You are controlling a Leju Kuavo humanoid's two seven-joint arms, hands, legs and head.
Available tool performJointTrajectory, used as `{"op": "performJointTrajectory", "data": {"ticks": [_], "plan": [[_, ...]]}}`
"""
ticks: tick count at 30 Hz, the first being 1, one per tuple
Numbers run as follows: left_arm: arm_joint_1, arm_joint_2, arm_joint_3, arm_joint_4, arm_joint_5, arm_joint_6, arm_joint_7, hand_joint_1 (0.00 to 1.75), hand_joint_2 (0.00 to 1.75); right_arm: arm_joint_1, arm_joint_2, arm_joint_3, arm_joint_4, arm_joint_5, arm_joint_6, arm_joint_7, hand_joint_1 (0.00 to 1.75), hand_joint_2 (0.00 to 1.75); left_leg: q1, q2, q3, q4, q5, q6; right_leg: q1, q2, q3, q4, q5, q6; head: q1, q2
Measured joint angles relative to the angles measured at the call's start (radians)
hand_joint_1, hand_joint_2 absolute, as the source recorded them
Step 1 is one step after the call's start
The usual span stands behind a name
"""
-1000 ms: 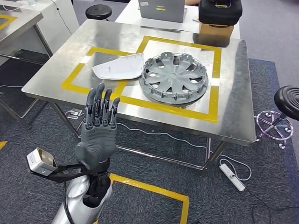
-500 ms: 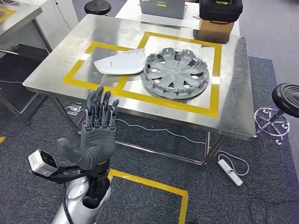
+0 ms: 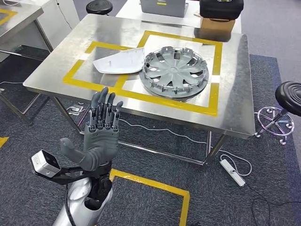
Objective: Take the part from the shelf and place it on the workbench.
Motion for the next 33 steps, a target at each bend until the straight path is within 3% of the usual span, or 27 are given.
{"op": "performJointTrajectory", "data": {"ticks": [2, 5, 6, 7, 9, 11, 13, 16, 17, 20, 21, 22, 23, 24, 26, 27, 30, 32, 33], "plan": [[-0.001, 0.000, 0.001, 0.002, -0.001, 0.004, 0.001, 0.00, 0.00, -0.001, 0.000, -0.006, 0.000, -0.010, 0.012, -0.006, 0.00, 0.00, 0.001, 0.000, -0.028, 0.060, -0.040, -0.011, -0.003, -0.001, -0.001, -0.004, 0.005, -0.012, -0.004, 0.000], [-0.002, 0.003, 0.015, 0.053, -0.019, 0.046, 0.022, 0.00, 0.00, -0.001, 0.000, -0.013, 0.000, -0.023, 0.032, -0.010, 0.00, 0.00, 0.002, 0.001, -0.119, 0.247, -0.122, -0.019, -0.004, -0.004, -0.005, -0.004, 0.007, -0.018, -0.007, 0.000], [-0.004, 0.004, 0.027, 0.094, -0.033, 0.070, 0.028, 0.00, 0.00, -0.001, 0.000, -0.016, 0.000, -0.030, 0.040, -0.008, 0.00, 0.00, 0.002, 0.001, -0.134, 0.276, -0.124, -0.019, -0.004, -0.004, -0.006, -0.004, 0.007, -0.019, -0.007, 0.000], [-0.008, 0.005, 0.043, 0.147, -0.050, 0.095, 0.031, 0.00, 0.00, -0.002, 0.000, -0.021, 0.000, -0.038, 0.049, -0.004, 0.00, 0.00, 0.002, 0.001, -0.131, 0.270, -0.108, -0.018, -0.004, -0.004, -0.006, -0.004, 0.008, -0.019, -0.007, 0.000], [-0.023, 0.006, 0.083, 0.276, -0.088, 0.144, 0.022, 0.00, 0.00, -0.002, 0.000, -0.032, 0.000, -0.052, 0.059, -0.002, 0.00, 0.00, 0.002, 0.002, -0.075, 0.162, -0.044, -0.013, -0.004, -0.001, -0.006, -0.004, 0.009, -0.016, -0.007, 0.000], [-0.051, 0.006, 0.133, 0.430, -0.118, 0.187, 0.009, 0.00, 0.00, -0.002, 0.000, -0.041, 0.000, -0.061, 0.063, -0.014, 0.00, 0.87, 0.002, 0.003, -0.014, 0.041, -0.004, -0.006, 0.001, 0.000, -0.009, 0.000, 0.009, -0.008, -0.008, 0.000], [-0.082, 0.008, 0.193, 0.612, -0.124, 0.214, 0.012, 0.00, 0.00, -0.002, 0.000, -0.048, 0.000, -0.068, 0.064, -0.055, 0.00, 1.75, 0.000, 0.002, 0.002, 0.001, -0.002, 0.003, 0.005, 0.000, -0.013, 0.001, 0.010, 0.002, -0.007, 0.000], [-0.098, 0.021, 0.286, 0.873, -0.111, 0.246, 0.043, 0.00, 0.00, -0.001, 0.001, -0.056, 0.000, -0.072, 0.069, -0.138, 0.00, 1.75, 0.003, 0.003, 0.000, -0.001, 0.003, 0.020, 0.002, -0.001, -0.024, 0.018, -0.005, 0.015, -0.003, 0.000], [-0.097, 0.026, 0.310, 0.938, -0.100, 0.247, 0.057, 0.00, 0.00, -0.001, 0.001, -0.056, 0.000, -0.070, 0.071, -0.158, 0.00, 1.75, 0.005, 0.004, 0.000, -0.002, 0.004, 0.025, 0.002, -0.003, -0.040, 0.054, -0.028, 0.020, -0.001, 0.000], [-0.079, 0.039, 0.383, 1.093, -0.060, 0.235, 0.104, 0.00, 0.00, 0.001, 0.002, -0.057, 0.000, -0.064, 0.074, -0.190, 0.00, 1.75, 0.004, 0.005, -0.001, -0.002, 0.003, 0.032, 0.002, -0.005, -0.127, 0.245, -0.119, 0.028, 0.003, 0.000], [-0.069, 0.043, 0.406, 1.133, -0.053, 0.236, 0.113, 0.00, 0.00, 0.003, 0.002, -0.057, 0.000, -0.062, 0.075, -0.193, 0.00, 1.75, 0.003, 0.005, -0.001, -0.001, 0.003, 0.032, 0.002, -0.005, -0.145, 0.283, -0.127, 0.028, 0.002, 0.000], [-0.062, 0.046, 0.423, 1.165, -0.049, 0.238, 0.118, 0.00, 0.00, 0.005, 0.002, -0.057, 0.000, -0.062, 0.075, -0.195, 0.00, 1.75, 0.003, 0.004, -0.001, -0.001, 0.002, 0.033, 0.002, -0.005, -0.145, 0.282, -0.115, 0.027, 0.002, 0.000], [-0.059, 0.048, 0.436, 1.190, -0.047, 0.238, 0.120, 0.00, 0.00, 0.006, 0.002, -0.057, 0.000, -0.062, 0.075, -0.195, 0.00, 1.75, 0.002, 0.002, 0.000, -0.001, 0.002, 0.033, 0.001, -0.005, -0.126, 0.242, -0.087, 0.025, 0.003, 0.000], [-0.058, 0.050, 0.446, 1.209, -0.046, 0.239, 0.122, 0.00, 0.00, 0.006, 0.002, -0.057, 0.000, -0.061, 0.075, -0.196, 0.00, 1.75, 0.003, -0.001, 0.001, -0.001, 0.001, 0.032, 0.001, -0.005, -0.092, 0.175, -0.051, 0.022, 0.003, 0.000], [-0.062, 0.051, 0.460, 1.239, -0.047, 0.245, 0.133, 0.00, 0.00, 0.001, 0.002, -0.057, 0.000, -0.061, 0.076, -0.199, 0.00, 1.75, -0.001, -0.005, 0.002, 0.001, -0.001, 0.025, 0.003, -0.005, -0.029, 0.049, -0.007, 0.015, 0.002, 0.000], [-0.063, 0.052, 0.467, 1.252, -0.047, 0.252, 0.151, 0.00, 0.00, -0.001, 0.002, -0.057, 0.000, -0.061, 0.078, -0.203, 0.00, 1.75, -0.003, -0.006, 0.002, 0.001, -0.001, 0.020, 0.004, -0.004, -0.013, 0.017, -0.001, 0.011, 0.002, 0.000], [-0.054, 0.056, 0.488, 1.291, -0.041, 0.294, 0.241, 0.00, 0.00, 0.001, 0.003, -0.057, 0.000, -0.062, 0.086, -0.247, 0.00, 1.75, -0.001, -0.006, 0.003, 0.000, -0.002, 0.001, 0.006, -0.001, -0.006, 0.004, 0.001, -0.006, 0.001, 0.000], [-0.033, 0.061, 0.504, 1.315, -0.036, 0.341, 0.295, 0.00, 0.00, 0.004, 0.003, -0.057, 0.000, -0.066, 0.097, -0.313, 0.00, 1.75, 0.001, -0.005, -0.012, 0.036, -0.031, -0.011, 0.003, 0.000, -0.004, -0.002, 0.005, -0.018, -0.001, 0.000], [-0.018, 0.064, 0.509, 1.327, -0.038, 0.372, 0.322, 0.00, 0.00, 0.004, 0.003, -0.057, 0.000, -0.069, 0.102, -0.353, 0.00, 1.75, 0.002, -0.005, -0.034, 0.085, -0.062, -0.015, 0.001, -0.001, -0.004, -0.004, 0.006, -0.022, -0.003, 0.000]]}}
